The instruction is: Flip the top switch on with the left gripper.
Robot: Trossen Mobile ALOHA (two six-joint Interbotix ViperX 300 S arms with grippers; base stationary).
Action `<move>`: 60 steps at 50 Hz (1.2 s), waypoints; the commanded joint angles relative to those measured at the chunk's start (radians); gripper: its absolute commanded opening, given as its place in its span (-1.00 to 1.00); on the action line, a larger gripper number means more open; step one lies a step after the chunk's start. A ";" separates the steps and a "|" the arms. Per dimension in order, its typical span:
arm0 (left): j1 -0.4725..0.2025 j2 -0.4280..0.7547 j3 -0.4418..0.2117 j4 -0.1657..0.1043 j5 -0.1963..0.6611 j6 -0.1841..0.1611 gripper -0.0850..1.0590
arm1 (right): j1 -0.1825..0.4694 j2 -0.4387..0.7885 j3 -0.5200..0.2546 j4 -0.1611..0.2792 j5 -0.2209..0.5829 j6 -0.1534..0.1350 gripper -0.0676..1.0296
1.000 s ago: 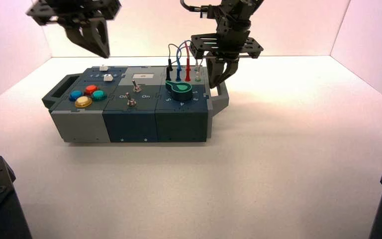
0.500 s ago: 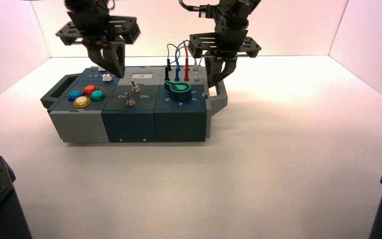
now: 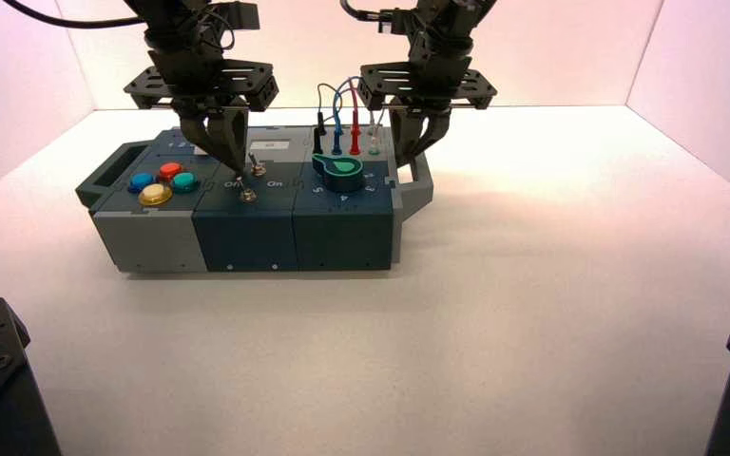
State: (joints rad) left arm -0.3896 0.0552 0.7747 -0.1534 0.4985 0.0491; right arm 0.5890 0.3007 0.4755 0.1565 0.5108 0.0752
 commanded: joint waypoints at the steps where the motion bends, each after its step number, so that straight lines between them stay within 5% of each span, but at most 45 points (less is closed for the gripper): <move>1: -0.008 -0.017 -0.026 0.002 -0.008 0.006 -0.91 | 0.017 0.032 -0.014 0.012 0.003 -0.005 -0.91; 39: -0.063 -0.011 -0.060 -0.008 0.015 0.005 -0.91 | 0.017 0.054 -0.028 0.012 0.018 -0.005 -0.91; 60: -0.135 0.000 -0.077 -0.037 0.017 -0.006 -0.91 | 0.017 0.064 -0.029 0.012 0.029 -0.005 -0.91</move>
State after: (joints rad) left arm -0.4525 0.0644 0.7256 -0.1718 0.5200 0.0445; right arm 0.5798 0.3221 0.4418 0.1565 0.5430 0.0752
